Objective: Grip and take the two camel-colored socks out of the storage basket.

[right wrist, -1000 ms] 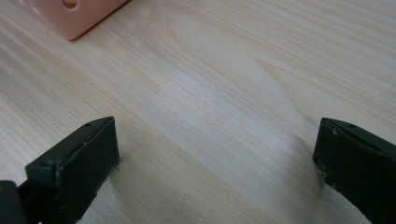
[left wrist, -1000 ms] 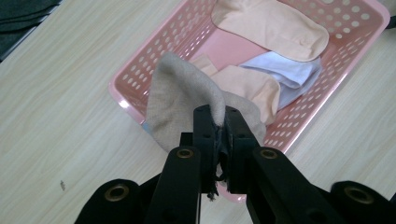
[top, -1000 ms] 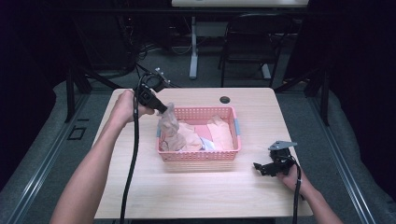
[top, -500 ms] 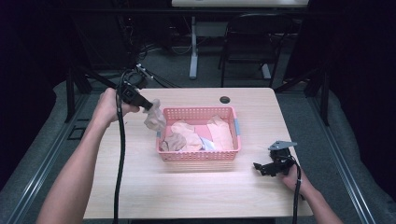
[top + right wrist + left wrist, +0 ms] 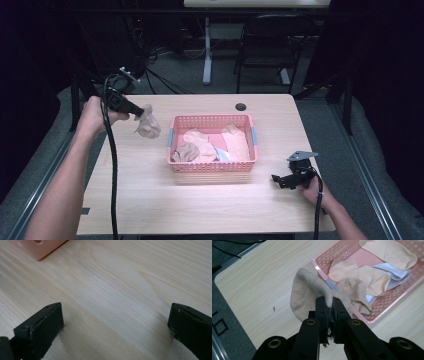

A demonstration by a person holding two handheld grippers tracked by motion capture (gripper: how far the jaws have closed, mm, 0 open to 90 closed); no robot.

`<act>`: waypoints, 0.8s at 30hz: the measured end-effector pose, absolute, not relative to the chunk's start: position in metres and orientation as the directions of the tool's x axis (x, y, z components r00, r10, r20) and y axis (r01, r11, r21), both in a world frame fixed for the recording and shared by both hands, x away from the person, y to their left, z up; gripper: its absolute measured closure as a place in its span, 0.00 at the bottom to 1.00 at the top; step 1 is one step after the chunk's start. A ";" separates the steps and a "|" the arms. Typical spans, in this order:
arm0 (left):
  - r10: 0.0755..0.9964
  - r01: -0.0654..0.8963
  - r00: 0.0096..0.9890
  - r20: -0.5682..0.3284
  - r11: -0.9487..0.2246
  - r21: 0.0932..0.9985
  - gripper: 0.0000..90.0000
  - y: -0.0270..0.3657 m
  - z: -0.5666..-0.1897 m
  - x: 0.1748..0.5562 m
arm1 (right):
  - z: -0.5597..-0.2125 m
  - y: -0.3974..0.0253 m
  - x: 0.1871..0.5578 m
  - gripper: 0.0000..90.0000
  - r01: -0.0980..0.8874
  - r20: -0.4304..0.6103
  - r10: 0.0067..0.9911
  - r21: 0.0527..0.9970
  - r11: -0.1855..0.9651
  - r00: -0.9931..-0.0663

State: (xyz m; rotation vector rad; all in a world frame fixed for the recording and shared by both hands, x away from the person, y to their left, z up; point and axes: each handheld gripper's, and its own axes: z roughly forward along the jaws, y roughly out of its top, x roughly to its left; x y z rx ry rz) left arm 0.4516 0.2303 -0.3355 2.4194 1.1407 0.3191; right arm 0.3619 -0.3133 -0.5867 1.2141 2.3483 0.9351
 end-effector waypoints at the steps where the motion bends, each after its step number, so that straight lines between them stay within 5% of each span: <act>1: 0.779 0.674 0.627 0.018 -0.555 0.487 0.95 0.234 -0.336 0.451 | -0.587 -0.313 0.362 0.00 0.595 0.002 0.816 0.686 0.420 -0.578; 24: 0.837 0.755 0.548 -0.008 -0.490 0.436 0.95 0.277 -0.369 0.452 | -0.586 -0.313 0.362 0.00 0.591 -0.002 0.810 0.683 0.430 -0.587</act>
